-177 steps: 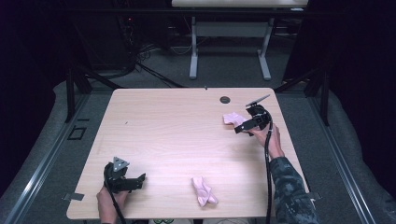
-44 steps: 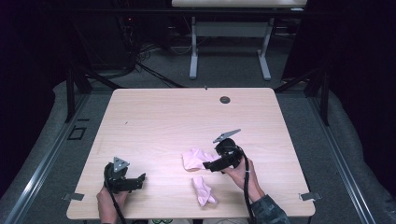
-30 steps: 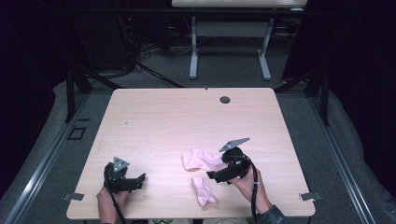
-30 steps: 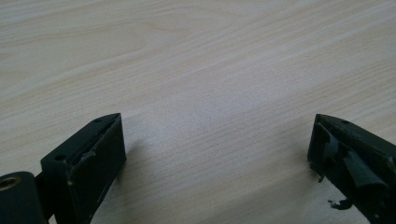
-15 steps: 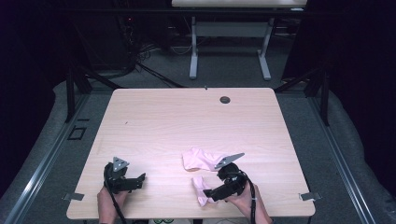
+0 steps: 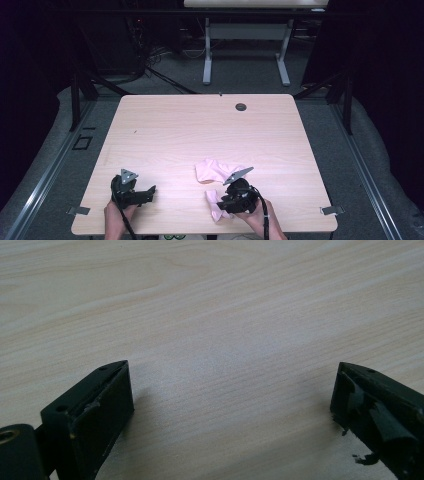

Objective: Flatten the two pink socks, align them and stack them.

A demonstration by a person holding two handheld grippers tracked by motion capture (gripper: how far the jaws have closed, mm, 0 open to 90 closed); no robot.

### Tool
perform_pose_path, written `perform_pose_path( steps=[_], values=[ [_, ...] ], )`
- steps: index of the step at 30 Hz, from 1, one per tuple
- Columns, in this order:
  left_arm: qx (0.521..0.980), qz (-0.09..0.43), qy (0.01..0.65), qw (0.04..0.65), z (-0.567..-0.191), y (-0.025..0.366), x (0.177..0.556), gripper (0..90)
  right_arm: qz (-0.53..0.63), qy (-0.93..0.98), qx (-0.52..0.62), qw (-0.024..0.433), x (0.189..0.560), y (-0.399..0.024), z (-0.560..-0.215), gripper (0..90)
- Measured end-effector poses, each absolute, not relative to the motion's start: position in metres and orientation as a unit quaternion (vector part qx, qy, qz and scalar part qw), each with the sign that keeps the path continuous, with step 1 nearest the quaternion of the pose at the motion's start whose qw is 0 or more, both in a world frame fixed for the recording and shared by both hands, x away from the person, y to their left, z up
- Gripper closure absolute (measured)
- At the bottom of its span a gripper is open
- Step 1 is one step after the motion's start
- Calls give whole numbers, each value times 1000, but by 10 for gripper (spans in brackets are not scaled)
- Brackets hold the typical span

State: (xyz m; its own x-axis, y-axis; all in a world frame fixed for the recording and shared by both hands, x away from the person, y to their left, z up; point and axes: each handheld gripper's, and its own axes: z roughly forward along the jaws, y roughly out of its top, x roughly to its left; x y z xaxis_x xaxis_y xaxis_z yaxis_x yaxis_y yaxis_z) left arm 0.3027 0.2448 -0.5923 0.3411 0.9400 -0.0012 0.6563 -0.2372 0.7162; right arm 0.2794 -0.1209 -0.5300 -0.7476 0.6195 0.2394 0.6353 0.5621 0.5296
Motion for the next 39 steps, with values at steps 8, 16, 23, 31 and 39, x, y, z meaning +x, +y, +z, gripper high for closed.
perform_pose_path(
  steps=[8, 16, 23, 31, 39],
  values=[
    [745, 228, 547, 305, -590, 240, 298, 34, -328, -873, -361, 10, 280, -124, -524, 825],
    [755, 204, 515, 352, -577, 218, 280, 63, -375, -852, -366, 7, 282, -132, -508, 827],
    [768, 189, 459, 405, -570, 183, 263, 70, -398, -840, -369, -2, 284, -135, -495, 826],
    [787, 170, 396, 441, -565, 142, 254, 83, -422, -829, -365, -20, 285, -136, -478, 826],
    [802, 160, 350, 457, -565, 109, 251, 210, -435, -825, -359, -32, 286, -132, -467, 826]
  ],
)
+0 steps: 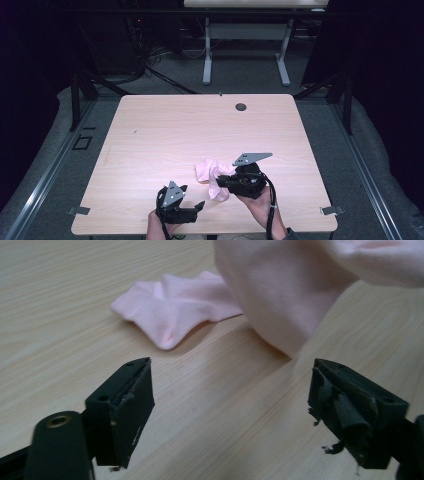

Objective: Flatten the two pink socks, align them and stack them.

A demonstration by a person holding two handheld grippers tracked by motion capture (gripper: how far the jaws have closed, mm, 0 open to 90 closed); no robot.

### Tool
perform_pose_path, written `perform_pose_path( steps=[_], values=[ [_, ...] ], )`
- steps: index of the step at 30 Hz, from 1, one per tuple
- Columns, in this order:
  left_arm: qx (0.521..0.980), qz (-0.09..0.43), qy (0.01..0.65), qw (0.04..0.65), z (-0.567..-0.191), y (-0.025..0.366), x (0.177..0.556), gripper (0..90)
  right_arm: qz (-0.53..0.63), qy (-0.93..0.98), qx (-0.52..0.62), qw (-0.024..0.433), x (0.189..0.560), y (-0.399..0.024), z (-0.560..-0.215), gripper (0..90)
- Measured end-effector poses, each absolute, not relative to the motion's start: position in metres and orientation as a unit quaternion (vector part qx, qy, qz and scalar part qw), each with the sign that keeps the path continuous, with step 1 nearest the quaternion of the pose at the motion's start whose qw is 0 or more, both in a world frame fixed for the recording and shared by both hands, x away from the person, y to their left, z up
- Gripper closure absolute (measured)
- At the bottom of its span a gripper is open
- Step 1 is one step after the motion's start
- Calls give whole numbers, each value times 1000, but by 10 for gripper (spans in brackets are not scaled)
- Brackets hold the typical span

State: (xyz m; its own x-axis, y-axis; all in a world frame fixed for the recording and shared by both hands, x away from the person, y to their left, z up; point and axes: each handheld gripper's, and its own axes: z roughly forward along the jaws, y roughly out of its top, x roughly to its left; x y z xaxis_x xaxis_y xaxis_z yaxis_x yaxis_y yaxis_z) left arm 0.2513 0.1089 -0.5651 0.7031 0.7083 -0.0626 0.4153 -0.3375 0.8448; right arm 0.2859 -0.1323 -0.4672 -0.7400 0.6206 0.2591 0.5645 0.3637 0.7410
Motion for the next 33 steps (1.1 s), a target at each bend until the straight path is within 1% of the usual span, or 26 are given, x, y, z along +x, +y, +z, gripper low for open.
perform_pose_path(
  steps=[3, 4, 5, 6, 8, 10, 11, 12, 14, 15, 17, 18, 20, 25, 28, 29, 30, 31, 33],
  values=[
    [806, 167, 336, 457, -566, 97, 251, 240, 440, 824, 356, 34, 286, -130, -464, 826],
    [805, 152, 333, 466, -566, 95, 251, 239, 440, 823, 356, 34, 286, -129, -463, 826],
    [801, 151, 338, 471, -566, 92, 251, 234, 440, 825, 353, 33, 286, -128, -462, 826],
    [799, 161, 339, 469, -566, 89, 251, 245, 440, 825, 352, 34, 286, -128, -461, 826],
    [796, 161, 344, 471, -568, 86, 252, 281, 445, 823, 352, 34, 285, -126, -459, 826],
    [791, 170, 348, 474, -569, 84, 253, 389, 445, 824, 348, 34, 285, -126, -457, 826],
    [789, 172, 347, 477, -569, 84, 254, 426, 447, 824, 347, 32, 284, -126, -456, 826],
    [788, 175, 348, 477, -569, 84, 255, 492, 449, 823, 346, 33, 283, -125, -455, 826],
    [792, 177, 342, 474, -569, 83, 257, 556, 452, 822, 344, 30, 284, -126, -454, 826],
    [791, 179, 342, 475, -569, 82, 258, 624, 453, 822, 344, 27, 284, -127, -454, 826],
    [791, 178, 339, 477, -569, 82, 259, 713, 452, 822, 347, 27, 284, -127, -455, 825],
    [790, 180, 338, 479, -569, 82, 260, 790, 452, 821, 348, 28, 284, -128, -455, 825],
    [787, 186, 339, 481, -568, 83, 260, 883, 450, 822, 349, 28, 283, -130, -456, 826],
    [780, 215, 345, 476, -556, 97, 257, 889, 447, 820, 356, 34, 281, -137, -457, 826],
    [787, 259, 346, 439, -545, 110, 247, 889, 441, 821, 360, 42, 279, -138, -460, 826],
    [790, 271, 346, 427, -541, 115, 242, 889, 438, 823, 361, 38, 279, -138, -462, 826],
    [803, 291, 334, 399, -534, 120, 233, 890, 433, 825, 361, 34, 280, -138, -465, 826],
    [803, 291, 334, 399, -534, 120, 233, 889, 429, 827, 362, 30, 280, -137, -468, 826],
    [819, 293, 322, 373, -531, 119, 227, 889, 427, 829, 360, 28, 280, -136, -471, 826]
  ],
)
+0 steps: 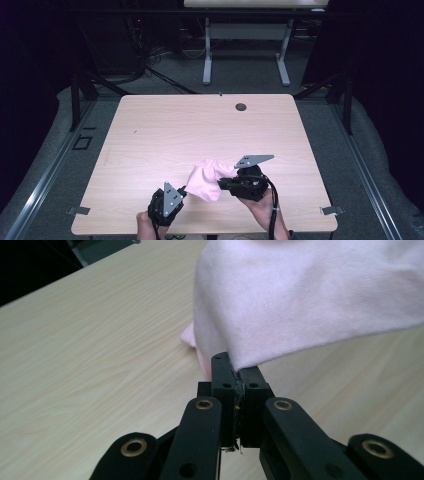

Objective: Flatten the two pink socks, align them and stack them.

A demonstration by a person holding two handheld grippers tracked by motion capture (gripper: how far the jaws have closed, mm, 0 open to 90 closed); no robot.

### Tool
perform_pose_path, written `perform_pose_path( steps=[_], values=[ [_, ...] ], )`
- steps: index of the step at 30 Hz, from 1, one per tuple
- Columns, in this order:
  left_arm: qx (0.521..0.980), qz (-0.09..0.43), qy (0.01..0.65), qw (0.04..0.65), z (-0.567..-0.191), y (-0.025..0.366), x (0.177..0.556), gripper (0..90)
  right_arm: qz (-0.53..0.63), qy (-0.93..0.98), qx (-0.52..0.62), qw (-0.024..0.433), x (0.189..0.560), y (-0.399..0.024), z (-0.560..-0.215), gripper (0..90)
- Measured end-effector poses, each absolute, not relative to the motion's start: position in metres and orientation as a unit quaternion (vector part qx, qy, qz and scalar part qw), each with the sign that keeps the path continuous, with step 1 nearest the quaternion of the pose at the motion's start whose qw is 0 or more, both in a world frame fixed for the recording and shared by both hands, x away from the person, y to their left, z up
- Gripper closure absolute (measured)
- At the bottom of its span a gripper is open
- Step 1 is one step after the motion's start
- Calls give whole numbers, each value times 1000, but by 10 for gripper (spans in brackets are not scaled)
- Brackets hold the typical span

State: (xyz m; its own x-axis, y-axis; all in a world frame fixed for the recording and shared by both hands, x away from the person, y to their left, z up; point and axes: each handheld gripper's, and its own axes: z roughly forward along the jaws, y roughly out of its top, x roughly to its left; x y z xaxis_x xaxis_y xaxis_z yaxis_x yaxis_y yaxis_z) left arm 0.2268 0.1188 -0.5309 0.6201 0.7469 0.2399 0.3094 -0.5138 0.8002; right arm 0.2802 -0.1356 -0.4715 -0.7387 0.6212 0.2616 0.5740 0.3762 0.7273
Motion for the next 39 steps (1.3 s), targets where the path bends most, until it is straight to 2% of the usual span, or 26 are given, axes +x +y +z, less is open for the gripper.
perform_pose_path(
  steps=[6, 9, 11, 12, 13, 15, 18, 21, 27, 30, 33, 36, 38, 39],
  values=[
    [874, 247, 274, 317, -550, 92, 218, 887, 371, 850, 374, 26, 278, -133, -501, 826],
    [882, 211, 265, 328, -558, 84, 219, 860, 339, 858, 384, 22, 278, -141, -517, 826],
    [883, 200, 269, 328, -559, 84, 220, 736, 323, 861, 392, 30, 277, -146, -525, 826],
    [883, 194, 270, 331, -558, 85, 220, 616, 311, 863, 396, 30, 277, -151, -532, 824],
    [879, 190, 273, 340, -558, 88, 221, 559, 310, 864, 397, 27, 277, -154, -535, 819],
    [873, 186, 286, 348, -555, 97, 222, 551, 312, 861, 402, 27, 277, -156, -539, 804],
    [861, 178, 319, 353, -549, 112, 229, 503, 307, 858, 410, 32, 278, -164, -544, 679],
    [845, 180, 356, 357, -545, 123, 239, 472, 315, 849, 422, 39, 278, -168, -548, 626],
    [846, 171, 391, 320, -550, 123, 264, 501, 323, 852, 407, 66, 275, -161, -549, 602],
    [848, 172, 397, 305, -557, 118, 272, 596, 315, 856, 405, 62, 277, -156, -553, 643],
    [856, 161, 397, 291, -564, 115, 277, 647, 311, 858, 404, 61, 278, -154, -555, 666],
    [855, 159, 395, 295, -569, 115, 278, 732, 309, 861, 399, 62, 279, -152, -557, 726],
    [856, 159, 393, 294, -569, 115, 277, 831, 305, 864, 395, 64, 279, -151, -560, 783],
    [857, 159, 393, 295, -569, 115, 276, 831, 305, 864, 395, 64, 279, -151, -560, 783]
  ],
)
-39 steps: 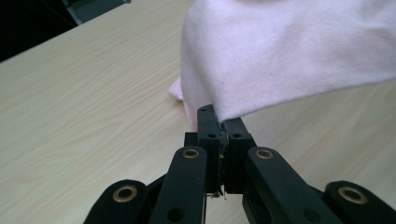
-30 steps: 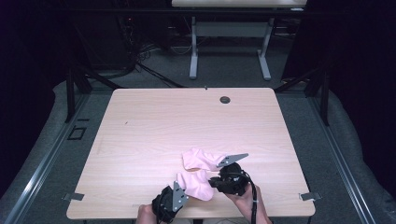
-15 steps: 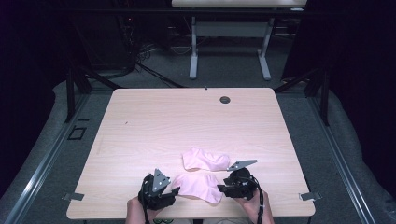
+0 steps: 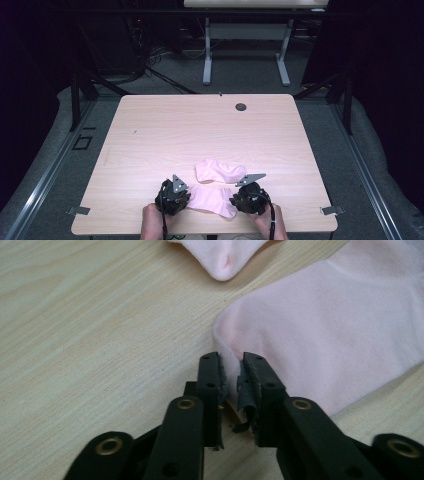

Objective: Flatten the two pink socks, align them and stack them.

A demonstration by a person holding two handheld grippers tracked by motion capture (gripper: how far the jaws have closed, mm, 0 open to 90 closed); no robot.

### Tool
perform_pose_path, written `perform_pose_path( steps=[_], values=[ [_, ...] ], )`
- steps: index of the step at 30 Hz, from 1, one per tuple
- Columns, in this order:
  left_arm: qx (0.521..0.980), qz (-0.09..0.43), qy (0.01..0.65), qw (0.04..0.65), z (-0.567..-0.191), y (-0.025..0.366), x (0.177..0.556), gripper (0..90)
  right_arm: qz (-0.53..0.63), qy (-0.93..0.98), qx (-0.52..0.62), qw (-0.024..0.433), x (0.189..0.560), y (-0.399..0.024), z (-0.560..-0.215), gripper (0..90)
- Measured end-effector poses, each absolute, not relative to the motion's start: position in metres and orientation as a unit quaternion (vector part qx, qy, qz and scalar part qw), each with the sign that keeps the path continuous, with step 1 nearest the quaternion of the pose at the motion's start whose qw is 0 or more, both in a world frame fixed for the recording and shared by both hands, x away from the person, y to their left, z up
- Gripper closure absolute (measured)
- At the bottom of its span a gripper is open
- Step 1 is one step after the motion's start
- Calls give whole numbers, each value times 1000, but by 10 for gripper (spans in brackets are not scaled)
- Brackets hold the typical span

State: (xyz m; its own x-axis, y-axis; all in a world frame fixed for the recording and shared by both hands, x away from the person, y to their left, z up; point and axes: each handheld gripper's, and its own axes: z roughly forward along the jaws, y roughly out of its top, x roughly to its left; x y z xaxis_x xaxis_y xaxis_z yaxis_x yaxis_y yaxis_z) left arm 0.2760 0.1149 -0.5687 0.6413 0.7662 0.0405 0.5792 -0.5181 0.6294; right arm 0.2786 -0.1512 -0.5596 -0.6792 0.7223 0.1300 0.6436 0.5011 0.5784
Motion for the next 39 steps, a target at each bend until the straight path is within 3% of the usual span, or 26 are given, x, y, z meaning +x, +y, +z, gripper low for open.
perform_pose_path(
  steps=[2, 5, 11, 18, 19, 20, 23, 26, 29, 30, 31, 32, 33, 34, 39],
  values=[
    [858, 159, 391, 293, -568, 115, 274, 879, 305, 863, 398, 68, 279, -152, -563, 851],
    [852, 158, 400, 299, -569, 116, 270, 882, 308, 859, 403, 61, 280, -154, -564, 883],
    [844, 149, 408, 313, -571, 115, 259, 871, 302, 864, 399, 60, 281, -158, -563, 886],
    [840, 147, 405, 330, -567, 121, 255, 684, 289, 873, 388, 62, 284, -158, -561, 881],
    [838, 148, 407, 331, -565, 123, 255, 562, 289, 874, 385, 60, 286, -159, -561, 871],
    [833, 152, 410, 338, -564, 126, 255, 562, 289, 874, 385, 60, 286, -159, -561, 871],
    [818, 169, 427, 347, -560, 137, 254, 362, 286, 877, 382, 52, 288, -161, -561, 840],
    [805, 182, 448, 343, -564, 152, 257, 241, 283, 884, 371, 38, 290, -160, -559, 771],
    [795, 204, 467, 329, -570, 167, 260, 152, 279, 888, 364, 32, 291, -158, -557, 605],
    [793, 209, 474, 321, -573, 172, 262, 84, 294, 882, 368, 33, 292, -158, -552, 399],
    [794, 210, 478, 313, -575, 175, 265, 37, 297, 879, 370, 35, 292, -157, -549, 282],
    [799, 205, 479, 300, -578, 178, 268, 37, 297, 879, 370, 35, 292, -157, -549, 282],
    [797, 206, 482, 302, -580, 180, 271, 3, 300, 879, 370, 38, 294, -155, -541, 202],
    [796, 207, 482, 302, -584, 183, 274, 2, 305, 878, 368, 37, 295, -153, -537, 177],
    [792, 196, 484, 316, -590, 185, 279, 0, 303, 878, 367, 47, 302, -146, -523, 89]
  ],
)
